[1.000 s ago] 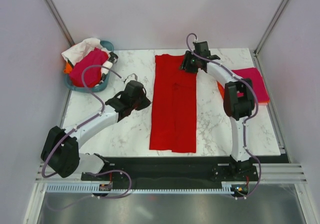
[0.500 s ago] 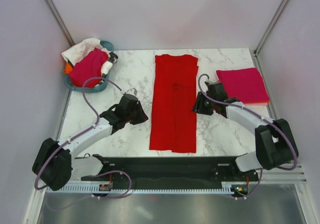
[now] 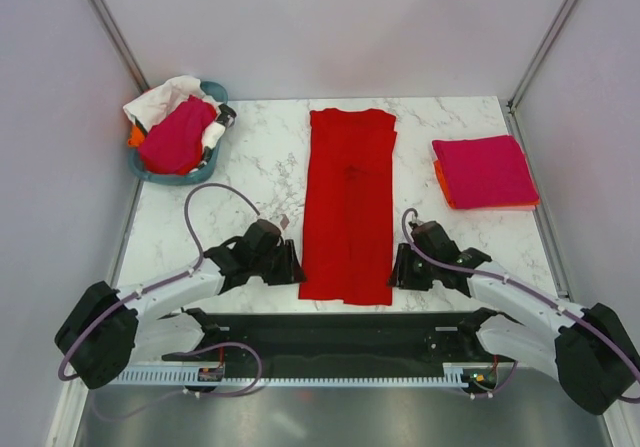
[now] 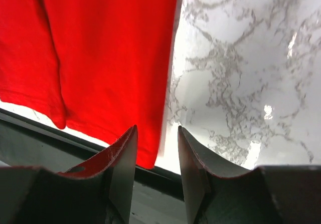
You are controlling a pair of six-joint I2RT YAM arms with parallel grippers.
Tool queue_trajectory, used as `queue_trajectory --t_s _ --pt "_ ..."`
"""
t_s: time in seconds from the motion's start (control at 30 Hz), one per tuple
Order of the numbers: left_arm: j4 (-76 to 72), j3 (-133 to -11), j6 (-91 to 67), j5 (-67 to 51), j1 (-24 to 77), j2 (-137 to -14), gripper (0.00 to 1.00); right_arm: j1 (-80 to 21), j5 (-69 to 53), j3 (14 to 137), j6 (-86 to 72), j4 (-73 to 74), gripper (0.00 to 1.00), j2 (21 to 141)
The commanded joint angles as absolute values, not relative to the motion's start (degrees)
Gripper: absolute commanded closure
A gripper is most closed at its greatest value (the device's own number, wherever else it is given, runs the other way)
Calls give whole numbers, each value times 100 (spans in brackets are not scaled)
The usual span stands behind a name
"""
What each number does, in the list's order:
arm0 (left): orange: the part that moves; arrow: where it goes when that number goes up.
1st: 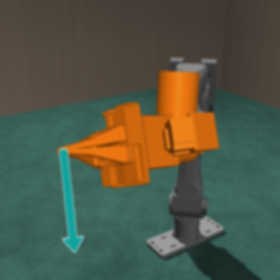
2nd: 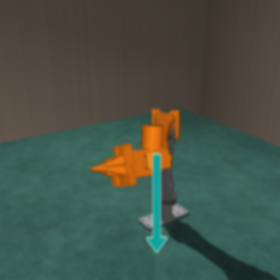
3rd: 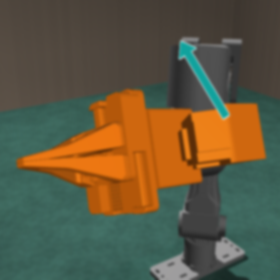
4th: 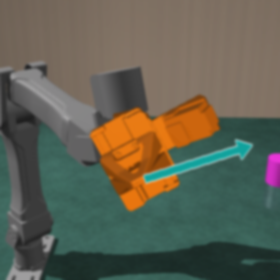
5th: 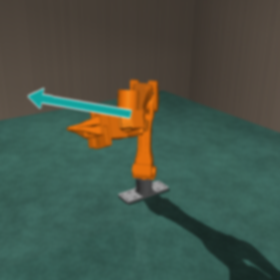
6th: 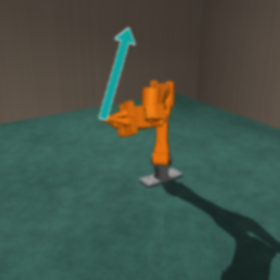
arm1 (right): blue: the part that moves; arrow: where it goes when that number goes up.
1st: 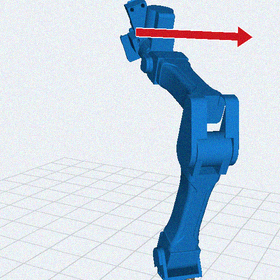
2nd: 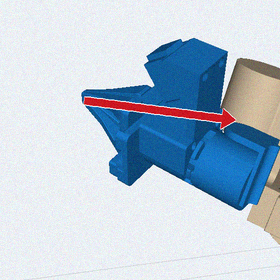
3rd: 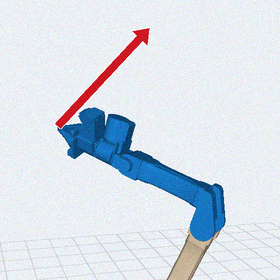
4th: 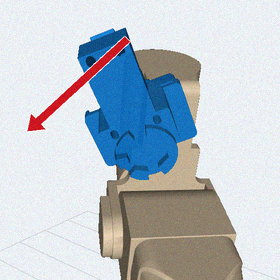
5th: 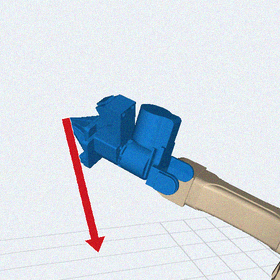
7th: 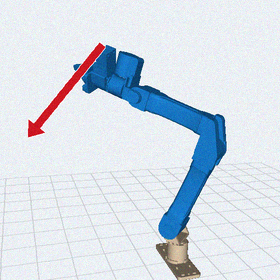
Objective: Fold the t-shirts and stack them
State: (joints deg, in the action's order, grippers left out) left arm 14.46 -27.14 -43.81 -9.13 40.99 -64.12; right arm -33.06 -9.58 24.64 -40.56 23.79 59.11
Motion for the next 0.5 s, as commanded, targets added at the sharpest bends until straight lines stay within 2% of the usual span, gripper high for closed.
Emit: queue_trajectory --t_s 0.0,0.27,0.4,0.47 --pt "1239 -2541 -4640 -1125 4289 -6399 57 -3428 -844 2382 -4447 2601 55 5599" --pt "1239 -2294 -4773 -1274 4342 -6214 57 -3489 -1362 2321 -4263 2733 56 5800" --pt "1248 -2285 -4737 -1336 4342 -6302 58 -3507 -1441 2250 -4254 2707 63 5836" --pt "1231 -2285 -4729 -1327 4350 -6372 58 -3507 -1476 2215 -4263 2707 64 5836"
